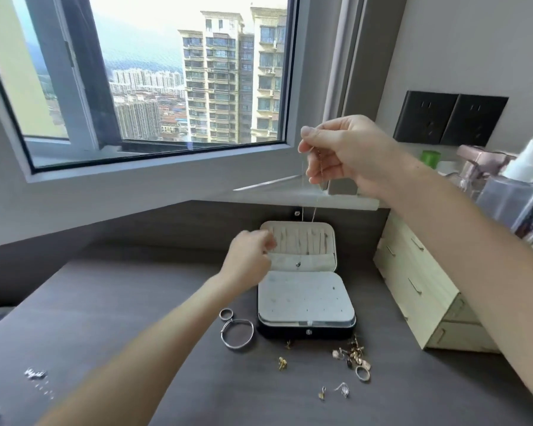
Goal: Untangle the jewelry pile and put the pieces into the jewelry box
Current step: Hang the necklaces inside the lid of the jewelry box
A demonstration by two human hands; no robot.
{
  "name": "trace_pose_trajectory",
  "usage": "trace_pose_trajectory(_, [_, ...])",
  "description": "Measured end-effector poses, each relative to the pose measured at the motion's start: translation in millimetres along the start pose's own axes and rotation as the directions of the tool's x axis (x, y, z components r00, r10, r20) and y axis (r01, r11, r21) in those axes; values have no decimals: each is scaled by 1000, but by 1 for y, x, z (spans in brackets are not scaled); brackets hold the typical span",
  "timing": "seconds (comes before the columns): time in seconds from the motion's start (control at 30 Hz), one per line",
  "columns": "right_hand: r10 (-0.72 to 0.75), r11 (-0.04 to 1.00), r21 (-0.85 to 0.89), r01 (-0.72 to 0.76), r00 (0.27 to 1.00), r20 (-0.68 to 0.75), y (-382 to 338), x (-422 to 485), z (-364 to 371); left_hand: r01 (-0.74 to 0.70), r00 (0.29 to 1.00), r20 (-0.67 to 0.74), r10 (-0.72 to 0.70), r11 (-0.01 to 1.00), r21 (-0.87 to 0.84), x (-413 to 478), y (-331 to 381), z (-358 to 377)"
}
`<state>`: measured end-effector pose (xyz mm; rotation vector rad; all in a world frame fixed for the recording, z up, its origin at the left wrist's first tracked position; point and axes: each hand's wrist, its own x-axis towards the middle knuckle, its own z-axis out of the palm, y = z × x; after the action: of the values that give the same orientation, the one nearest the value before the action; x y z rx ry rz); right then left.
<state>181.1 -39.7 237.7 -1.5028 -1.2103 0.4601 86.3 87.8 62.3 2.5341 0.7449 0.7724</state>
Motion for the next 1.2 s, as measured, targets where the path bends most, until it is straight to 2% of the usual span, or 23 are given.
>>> trace_pose_trajectory(0.13, [22, 999, -26, -22, 1000, -14, 24, 30, -4, -48, 999, -13, 51, 981, 188, 8, -14, 35])
trace_pose_trajectory(0.23, [37, 999, -30, -37, 999, -8, 42, 46, -4, -93, 983, -131, 126, 968, 234, 9, -22, 52])
trace_pose_trajectory(0.37, [55, 998, -22, -55, 998, -7, 60, 61, -1, -111, 975, -176, 136, 983, 143, 9, -26, 67])
trace_pose_trajectory(0.53, [92, 995, -44, -91, 996, 12, 77, 71, 2, -86, 987, -136, 88, 996, 22, 9, -24, 66])
trace_pose_trajectory(0.77, [146, 987, -80, -142, 988, 52, 100, 66, 12, -122, 971, -212, 113, 992, -32, 6, -23, 64])
trace_pose_trajectory(0.87, [170, 970, -191, -150, 981, 92, 115, 58, 21, -136, 965, -232, 126, 990, -28, 5, -22, 63])
trace_pose_trajectory(1.0, [143, 881, -464, -96, 987, 68, 138, 49, 31, -162, 951, -271, 151, 987, -18, 4, -20, 63])
trace_pose_trajectory(1.1, [58, 736, -675, -54, 998, -17, 151, 42, 41, -183, 941, -290, 174, 983, -4, 4, -21, 64])
trace_pose_trajectory(1.2, [-65, 584, -810, -42, 993, -98, 159, 35, 53, -177, 943, -287, 171, 984, 4, 4, -20, 64])
